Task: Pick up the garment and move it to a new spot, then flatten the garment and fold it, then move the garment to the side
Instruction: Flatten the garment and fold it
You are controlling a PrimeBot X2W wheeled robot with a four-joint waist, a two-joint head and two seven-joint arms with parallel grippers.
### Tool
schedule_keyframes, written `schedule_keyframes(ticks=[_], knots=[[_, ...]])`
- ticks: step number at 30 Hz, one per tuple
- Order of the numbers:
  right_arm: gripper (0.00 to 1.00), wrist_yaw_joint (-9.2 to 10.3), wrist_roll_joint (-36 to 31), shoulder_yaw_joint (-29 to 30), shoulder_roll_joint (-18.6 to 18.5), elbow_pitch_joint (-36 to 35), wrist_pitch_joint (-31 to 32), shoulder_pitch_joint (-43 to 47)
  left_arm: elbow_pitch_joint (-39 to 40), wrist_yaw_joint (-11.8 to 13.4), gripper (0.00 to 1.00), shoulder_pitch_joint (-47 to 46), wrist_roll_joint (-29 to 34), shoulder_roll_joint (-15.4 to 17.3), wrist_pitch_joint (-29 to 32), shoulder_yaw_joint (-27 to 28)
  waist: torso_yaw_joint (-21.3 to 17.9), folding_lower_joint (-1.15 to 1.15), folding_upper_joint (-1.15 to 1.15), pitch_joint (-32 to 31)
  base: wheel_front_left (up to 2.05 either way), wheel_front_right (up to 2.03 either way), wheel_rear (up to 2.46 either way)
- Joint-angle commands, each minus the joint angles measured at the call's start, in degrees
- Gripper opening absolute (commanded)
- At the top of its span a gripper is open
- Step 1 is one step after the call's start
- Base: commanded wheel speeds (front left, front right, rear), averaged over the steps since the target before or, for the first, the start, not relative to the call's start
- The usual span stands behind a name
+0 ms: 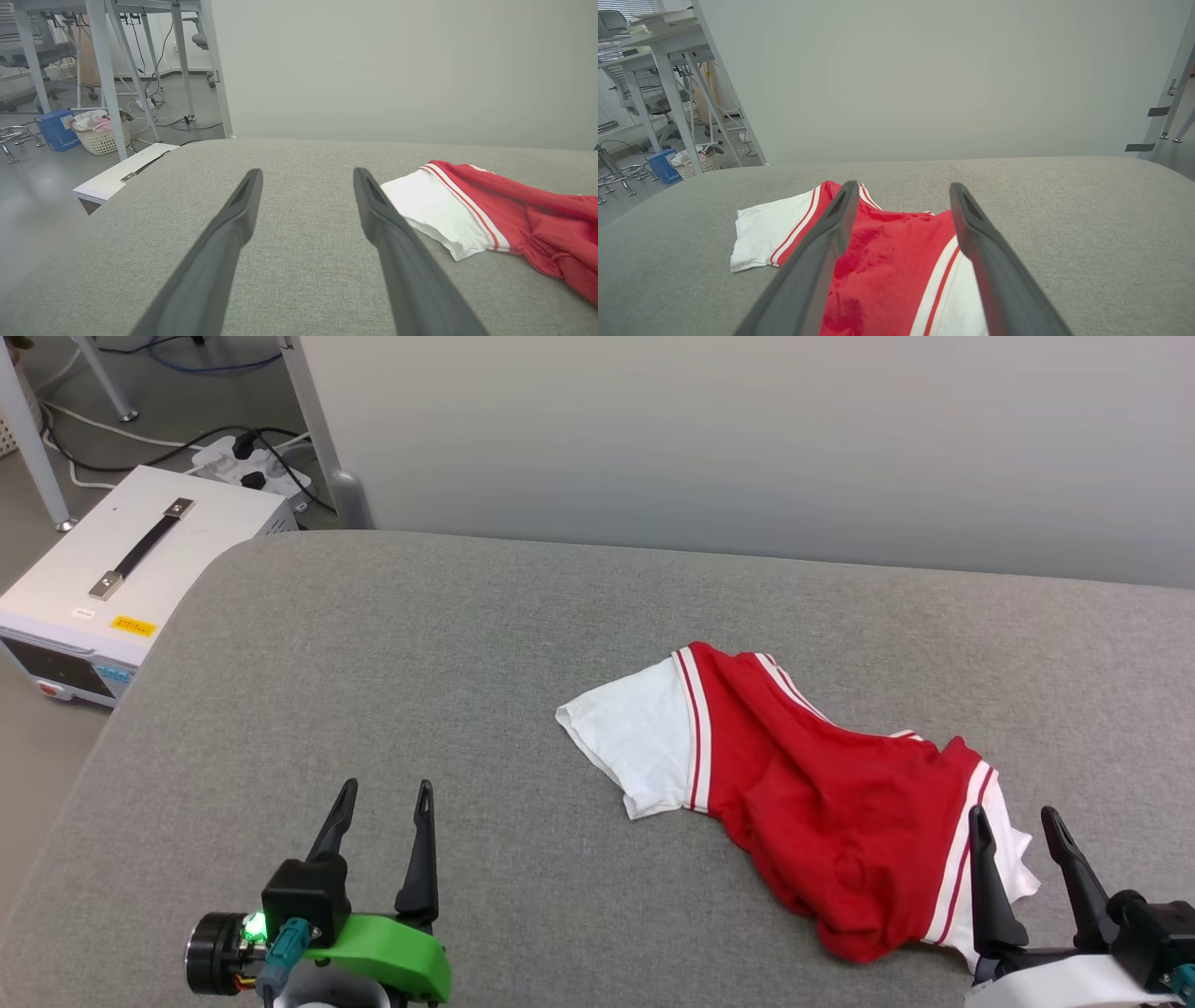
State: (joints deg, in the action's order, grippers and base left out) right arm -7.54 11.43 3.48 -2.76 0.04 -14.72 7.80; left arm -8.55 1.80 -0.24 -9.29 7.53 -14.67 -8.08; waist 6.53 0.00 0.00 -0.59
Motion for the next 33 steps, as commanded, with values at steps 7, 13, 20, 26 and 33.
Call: schedule_keyframes(ticks=[7, 13, 20, 26, 33], knots=[[1.00, 0.05, 0.30, -0.04, -0.11, 1.10, -0.28, 1.29, -0.81, -1.72, 1.00, 1.60, 1.96, -1.59, -0.32, 2.33, -0.02, 0.00, 0.00, -0.45, 0.00, 0.00, 0.00], [1.00, 0.05, 0.34, -0.12, -0.11, 1.28, -0.28, 1.21, -1.70, -2.77, 1.00, 1.78, 3.08, -2.33, -0.32, 3.43, -0.10, 0.00, 0.00, -0.61, 0.00, 0.00, 0.00], [1.00, 0.05, 0.31, -0.25, -0.11, 0.99, -0.28, 0.52, -3.57, -4.56, 1.00, -0.13, 3.26, -2.77, -0.32, 4.80, -0.31, 0.00, 0.00, 0.31, 0.00, 0.00, 0.00], [1.00, 0.05, -0.22, -0.68, -0.11, 0.00, -0.28, -1.60, -6.95, -7.49, 1.00, -9.05, 2.94, -0.74, -0.33, 4.86, -1.00, 0.00, 0.00, 3.32, 0.00, 0.00, 0.00], [1.00, 0.05, -0.88, -1.11, -0.11, -1.29, -0.28, -4.61, -14.13, -9.17, 1.00, -25.04, 0.61, 4.02, -0.18, 0.15, -2.60, 0.00, 0.00, 7.39, 0.00, 0.00, 0.00]])
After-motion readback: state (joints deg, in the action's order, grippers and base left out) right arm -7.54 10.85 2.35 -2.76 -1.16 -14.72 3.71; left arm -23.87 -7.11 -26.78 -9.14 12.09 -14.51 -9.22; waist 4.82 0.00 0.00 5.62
